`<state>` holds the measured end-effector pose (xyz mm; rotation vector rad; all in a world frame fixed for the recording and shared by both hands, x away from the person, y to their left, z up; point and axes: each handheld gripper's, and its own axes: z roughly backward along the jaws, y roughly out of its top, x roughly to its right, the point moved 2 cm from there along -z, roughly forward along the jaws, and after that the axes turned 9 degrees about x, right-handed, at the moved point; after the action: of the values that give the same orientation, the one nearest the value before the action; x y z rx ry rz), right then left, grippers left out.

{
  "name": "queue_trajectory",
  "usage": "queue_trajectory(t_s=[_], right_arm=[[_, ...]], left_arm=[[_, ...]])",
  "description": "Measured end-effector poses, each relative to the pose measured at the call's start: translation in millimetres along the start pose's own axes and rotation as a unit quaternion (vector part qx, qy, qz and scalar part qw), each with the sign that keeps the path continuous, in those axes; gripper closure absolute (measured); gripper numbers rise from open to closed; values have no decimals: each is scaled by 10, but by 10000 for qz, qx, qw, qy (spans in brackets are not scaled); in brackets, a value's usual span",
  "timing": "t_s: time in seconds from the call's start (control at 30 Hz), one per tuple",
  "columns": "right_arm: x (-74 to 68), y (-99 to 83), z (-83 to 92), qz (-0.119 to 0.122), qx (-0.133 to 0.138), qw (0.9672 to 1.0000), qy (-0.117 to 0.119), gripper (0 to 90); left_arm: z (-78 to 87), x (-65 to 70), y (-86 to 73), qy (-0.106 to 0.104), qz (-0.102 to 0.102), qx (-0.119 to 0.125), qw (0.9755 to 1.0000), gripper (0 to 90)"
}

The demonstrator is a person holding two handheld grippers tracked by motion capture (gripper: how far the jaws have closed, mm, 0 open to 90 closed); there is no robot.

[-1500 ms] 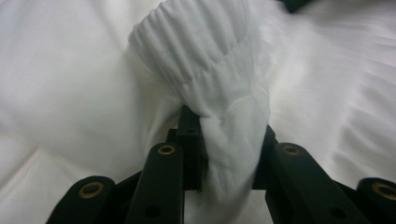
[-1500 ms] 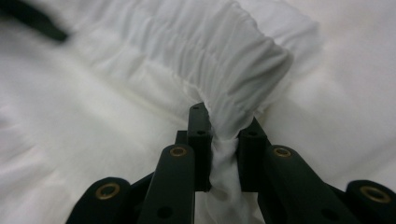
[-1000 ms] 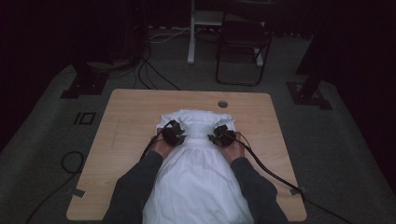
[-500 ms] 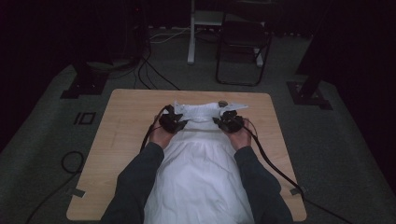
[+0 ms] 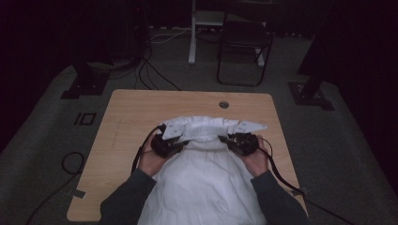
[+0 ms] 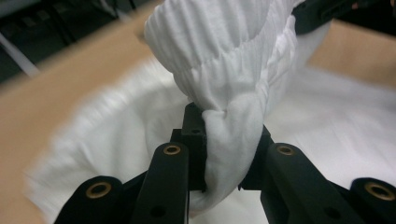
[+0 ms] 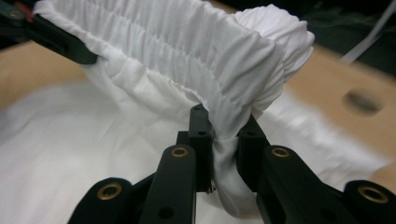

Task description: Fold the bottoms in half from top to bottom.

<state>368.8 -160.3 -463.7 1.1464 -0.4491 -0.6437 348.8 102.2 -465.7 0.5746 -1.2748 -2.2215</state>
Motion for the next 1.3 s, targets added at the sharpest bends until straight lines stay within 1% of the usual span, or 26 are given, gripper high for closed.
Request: queue_trajectory(t_s=[0.03,0.1,0.13,0.17,0.2,0.23,0.27,0.3,0.4,0.43,0.5,0.57,0.6,0.67,0.7,0.73,0.77,0.8,0.87,0.97,1.0,1.07,1.13,1.17,1.2,1.3], right_arm=[[-112,-202,-4,36,-263,9996,108,804],[-212,-408,-35,98,-546,9983,197,803],[-212,-408,-35,98,-546,9983,197,803],[-305,-601,-77,36,-763,9966,299,802],[-305,-601,-77,36,-763,9966,299,802],[-342,-688,-102,34,-872,9956,349,802],[-396,-818,-146,-32,-1008,9942,383,800],[-416,-876,-164,-61,-1050,9937,384,798],[-413,-977,-204,-374,-1107,9918,510,793],[-406,-1001,-227,-408,-1134,9912,547,793],[-381,-1048,-300,-268,-1174,9919,408,801],[-296,-1045,-374,-224,-1073,9935,318,806],[-242,-1028,-413,-210,-1059,9938,248,808],[-127,-992,-497,-161,-1042,9943,149,809],[-72,-976,-539,-241,-1029,9943,127,809],[-72,-976,-539,-241,-1029,9943,127,809],[14,-944,-616,-373,-1007,9942,92,809],[36,-930,-653,-390,-994,9943,39,809],[60,-904,-721,-417,-965,9944,-87,809],[114,-863,-818,-444,-949,9943,-201,809],[114,-863,-818,-444,-949,9943,-201,809],[224,-812,-932,-492,-936,9939,-313,809],[310,-774,-1008,-511,-953,9933,-412,809],[349,-755,-1045,-511,-964,9930,-450,809],[349,-755,-1045,-511,-964,9930,-450,809],[464,-699,-1139,-565,-1027,9918,-518,809]], left_arm=[[-43,98,-251,-144,168,-287,9993,773],[-119,185,-522,-342,331,-660,9967,770],[-119,185,-522,-342,331,-660,9967,769],[-204,235,-755,-497,486,-1015,9924,767],[-204,235,-755,-497,486,-1015,9924,767],[-238,232,-871,-465,494,-1093,9917,767],[-252,224,-904,-435,501,-1048,9923,766],[-261,210,-919,-411,410,-1037,9929,768],[-306,179,-891,-109,-5,-1115,9937,770],[-334,154,-879,-57,2,-1126,9936,769],[-386,75,-851,-51,291,-1130,9932,768],[-430,49,-823,8,527,-1129,9922,766],[-446,52,-810,-5,571,-1133,9919,764],[-466,57,-802,21,545,-1122,9922,761],[-515,25,-793,65,465,-1080,9930,761],[-515,25,-793,65,465,-1080,9930,762],[-578,-59,-778,159,418,-1030,9937,763],[-578,-59,-778,159,418,-1030,9937,765],[-691,-228,-745,373,297,-994,9939,767],[-808,-396,-701,497,203,-975,9938,769],[-808,-396,-701,497,203,-975,9938,769],[-925,-522,-649,605,156,-965,9934,768],[-962,-557,-633,624,167,-956,9933,768],[-1021,-620,-605,643,202,-950,9932,768],[-1021,-620,-605,643,202,-950,9932,768],[-1083,-686,-551,666,328,-1049,9917,768]])
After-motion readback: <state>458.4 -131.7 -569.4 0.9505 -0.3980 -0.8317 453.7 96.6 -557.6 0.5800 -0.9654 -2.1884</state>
